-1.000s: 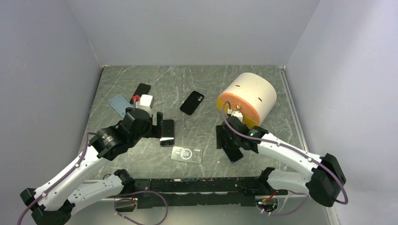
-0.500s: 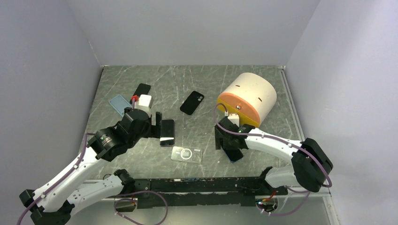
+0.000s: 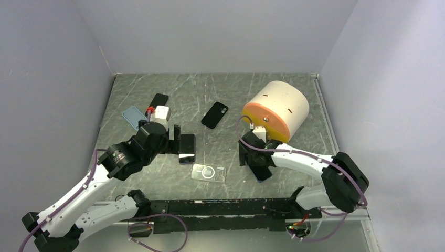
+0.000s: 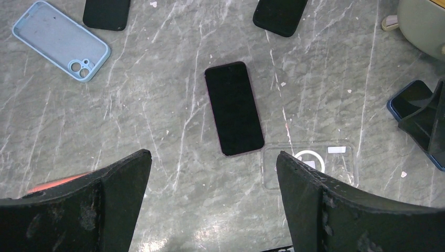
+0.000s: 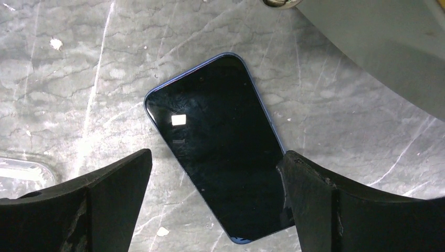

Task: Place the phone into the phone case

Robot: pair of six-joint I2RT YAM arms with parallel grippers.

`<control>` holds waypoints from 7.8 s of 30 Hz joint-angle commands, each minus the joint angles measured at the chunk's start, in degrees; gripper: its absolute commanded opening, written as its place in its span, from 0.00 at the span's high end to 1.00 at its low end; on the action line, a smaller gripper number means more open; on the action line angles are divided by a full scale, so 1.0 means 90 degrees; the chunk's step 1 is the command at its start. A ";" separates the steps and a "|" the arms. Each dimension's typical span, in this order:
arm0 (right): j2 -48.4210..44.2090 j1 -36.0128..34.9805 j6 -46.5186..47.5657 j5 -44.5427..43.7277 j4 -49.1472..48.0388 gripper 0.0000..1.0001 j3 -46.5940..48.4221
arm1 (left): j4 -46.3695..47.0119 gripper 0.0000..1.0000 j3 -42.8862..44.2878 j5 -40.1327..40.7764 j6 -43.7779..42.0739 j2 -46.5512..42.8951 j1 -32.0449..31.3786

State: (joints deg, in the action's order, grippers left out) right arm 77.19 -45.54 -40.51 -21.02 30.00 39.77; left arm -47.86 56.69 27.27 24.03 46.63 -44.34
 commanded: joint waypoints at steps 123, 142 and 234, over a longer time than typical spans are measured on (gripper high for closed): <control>0.0188 -0.1619 -0.0776 -0.0136 -0.0492 0.33 -0.0288 | 0.0101 0.15 -0.0341 -0.3889 0.0933 0.1799 0.2358; -0.1634 -0.1630 -0.0983 -0.0030 -0.0565 0.61 -0.1144 | 0.2133 0.34 -0.0067 -0.4963 -0.1172 0.3078 0.1119; -0.1876 -0.1674 -0.1570 0.0475 -0.1852 0.72 -0.1365 | 0.2293 0.58 -0.1039 -0.3864 0.4108 0.3937 0.0333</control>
State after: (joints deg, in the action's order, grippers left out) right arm 59.94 -60.20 -53.30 -17.56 18.74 24.27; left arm -28.73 49.89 -6.07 59.72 87.74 -44.75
